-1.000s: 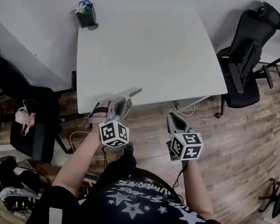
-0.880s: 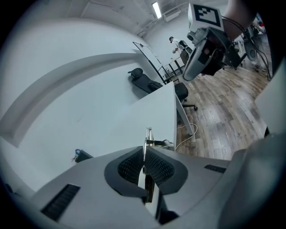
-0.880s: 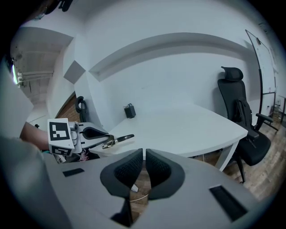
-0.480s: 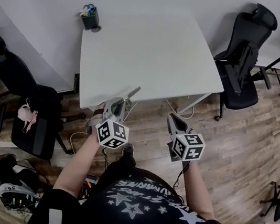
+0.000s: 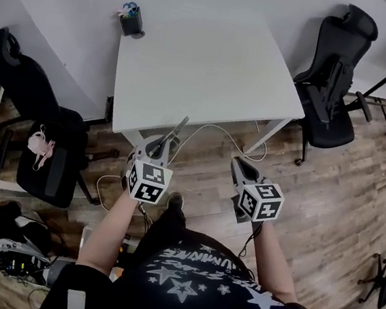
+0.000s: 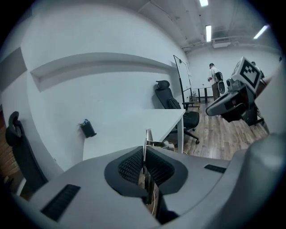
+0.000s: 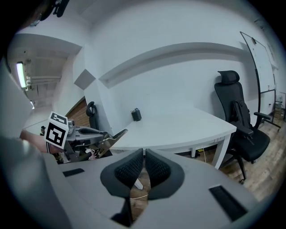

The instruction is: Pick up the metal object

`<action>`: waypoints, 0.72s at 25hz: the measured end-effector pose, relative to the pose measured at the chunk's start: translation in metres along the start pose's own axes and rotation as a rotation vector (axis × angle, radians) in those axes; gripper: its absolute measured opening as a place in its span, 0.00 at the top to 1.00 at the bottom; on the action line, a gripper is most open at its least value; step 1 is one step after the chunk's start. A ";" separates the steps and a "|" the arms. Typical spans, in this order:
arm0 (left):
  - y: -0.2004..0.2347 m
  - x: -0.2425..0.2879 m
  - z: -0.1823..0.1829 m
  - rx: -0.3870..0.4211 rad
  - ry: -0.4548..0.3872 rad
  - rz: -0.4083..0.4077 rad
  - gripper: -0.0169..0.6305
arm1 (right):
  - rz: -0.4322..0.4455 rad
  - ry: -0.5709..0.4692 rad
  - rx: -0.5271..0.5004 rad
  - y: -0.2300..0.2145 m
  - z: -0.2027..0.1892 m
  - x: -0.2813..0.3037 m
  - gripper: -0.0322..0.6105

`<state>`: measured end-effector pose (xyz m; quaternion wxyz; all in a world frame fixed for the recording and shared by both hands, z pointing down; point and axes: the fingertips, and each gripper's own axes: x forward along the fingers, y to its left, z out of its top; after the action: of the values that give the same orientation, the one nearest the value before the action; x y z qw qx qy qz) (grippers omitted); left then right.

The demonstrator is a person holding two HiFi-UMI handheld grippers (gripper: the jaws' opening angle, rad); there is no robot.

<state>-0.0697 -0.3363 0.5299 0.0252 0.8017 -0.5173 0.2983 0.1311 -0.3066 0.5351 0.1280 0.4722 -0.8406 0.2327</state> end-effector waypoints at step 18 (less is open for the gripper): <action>-0.085 -0.123 -0.028 -0.127 -0.012 0.022 0.93 | 0.043 -0.001 -0.011 0.040 -0.061 -0.116 0.87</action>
<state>-0.0455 -0.1871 0.5138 0.0697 0.7945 -0.5442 0.2603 0.1574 -0.1726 0.5268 0.1249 0.4533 -0.8519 0.2307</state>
